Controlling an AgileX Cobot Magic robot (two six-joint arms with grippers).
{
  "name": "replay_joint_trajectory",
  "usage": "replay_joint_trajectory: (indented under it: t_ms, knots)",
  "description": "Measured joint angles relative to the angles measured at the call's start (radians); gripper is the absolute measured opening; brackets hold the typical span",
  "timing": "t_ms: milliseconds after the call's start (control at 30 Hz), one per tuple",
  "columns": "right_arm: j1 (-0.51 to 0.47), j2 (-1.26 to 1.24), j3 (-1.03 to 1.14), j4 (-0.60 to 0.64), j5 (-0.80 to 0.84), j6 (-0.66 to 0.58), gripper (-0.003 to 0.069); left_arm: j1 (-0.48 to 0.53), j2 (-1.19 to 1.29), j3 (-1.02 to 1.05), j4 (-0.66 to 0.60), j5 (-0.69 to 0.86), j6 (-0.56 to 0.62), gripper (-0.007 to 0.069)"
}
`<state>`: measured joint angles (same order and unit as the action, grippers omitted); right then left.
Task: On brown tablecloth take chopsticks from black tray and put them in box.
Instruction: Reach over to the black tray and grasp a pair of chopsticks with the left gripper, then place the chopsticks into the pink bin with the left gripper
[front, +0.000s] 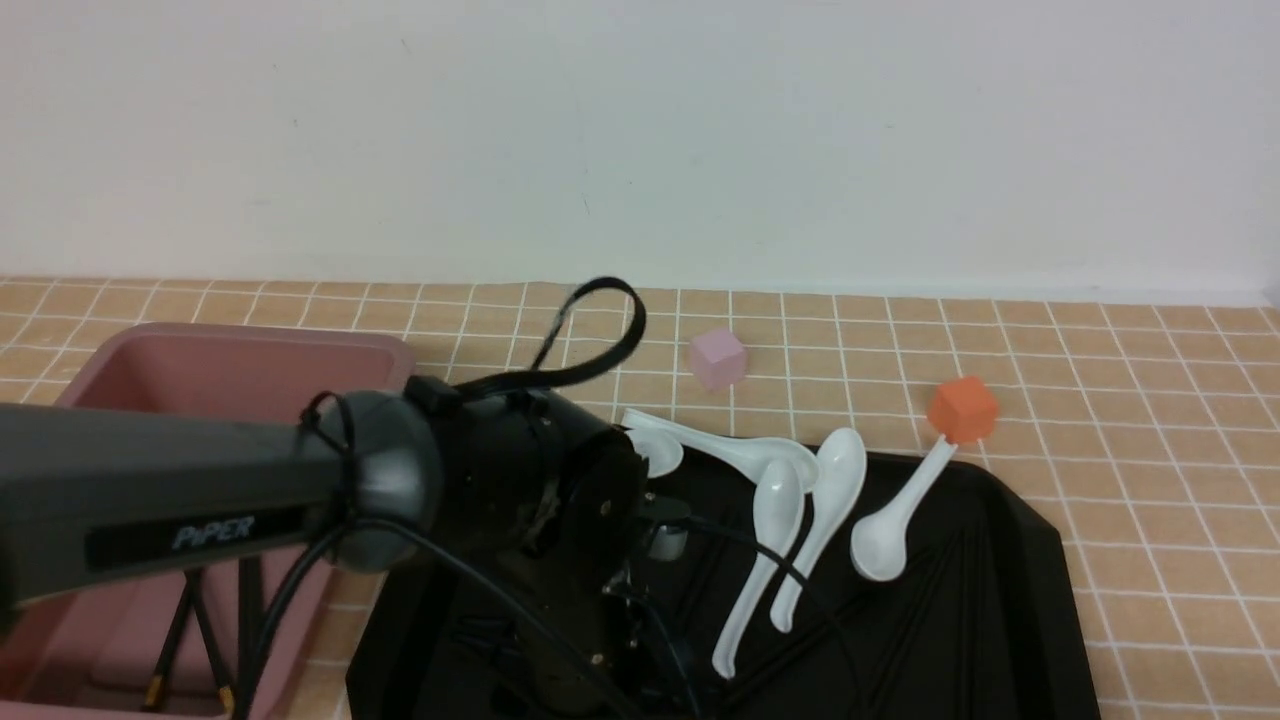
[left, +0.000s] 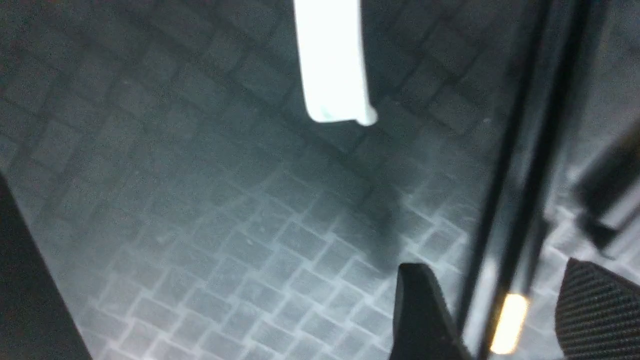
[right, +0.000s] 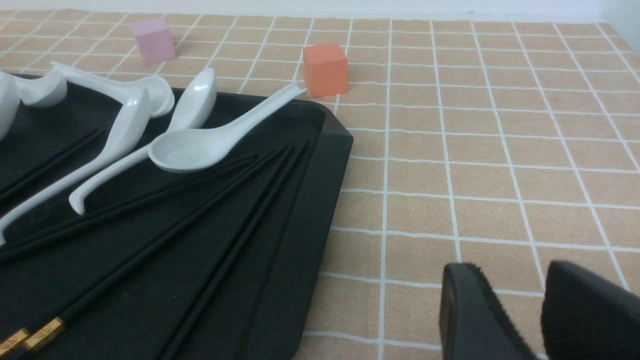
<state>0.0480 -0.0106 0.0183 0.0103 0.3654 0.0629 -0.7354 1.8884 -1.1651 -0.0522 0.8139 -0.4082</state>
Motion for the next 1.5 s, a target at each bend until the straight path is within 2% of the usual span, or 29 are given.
replay_joint_trajectory:
  t_ms: [167,467,800,933,1067,1200,1300,1333,1367,1400,1500]
  knots:
    - [0.0,0.0,0.0,0.0,0.0,0.0,0.024,0.0,0.028,-0.004,0.02,-0.001,0.001,0.0347]
    - [0.0,0.0,0.0,0.0,0.0,0.0,0.024,0.0,0.036,-0.012,0.014,0.004,0.002,0.0101]
    - [0.0,0.0,0.0,0.0,0.0,0.0,0.024,0.0,0.001,-0.007,0.01,0.031,-0.019,0.0106]
    - [0.0,0.0,0.0,0.0,0.0,0.0,0.024,0.0,-0.154,-0.005,-0.036,0.072,-0.026,0.0106]
    - [0.0,0.0,0.0,0.0,0.0,0.0,0.024,0.003,-0.325,-0.005,-0.021,0.105,-0.034,0.0106]
    - [0.0,0.0,0.0,0.0,0.0,0.0,0.024,0.122,-0.509,-0.005,0.034,0.212,-0.089,0.0106]
    - [0.0,0.0,0.0,0.0,0.0,0.0,0.024,0.317,-0.568,-0.005,0.105,0.297,-0.088,0.0106]
    - [0.0,0.0,0.0,0.0,0.0,0.0,0.024,0.395,-0.572,-0.005,0.119,0.309,-0.081,0.0106]
    - [0.0,0.0,0.0,0.0,0.0,0.0,0.024,0.407,-0.572,-0.003,0.119,0.309,-0.081,0.0106]
    - [0.0,0.0,0.0,0.0,0.0,0.0,0.024,0.492,-0.57,0.003,0.118,0.303,-0.068,0.0106]
    - [0.0,0.0,0.0,0.0,0.0,0.0,0.024,0.611,-0.55,0.027,0.085,0.263,-0.019,0.0106]
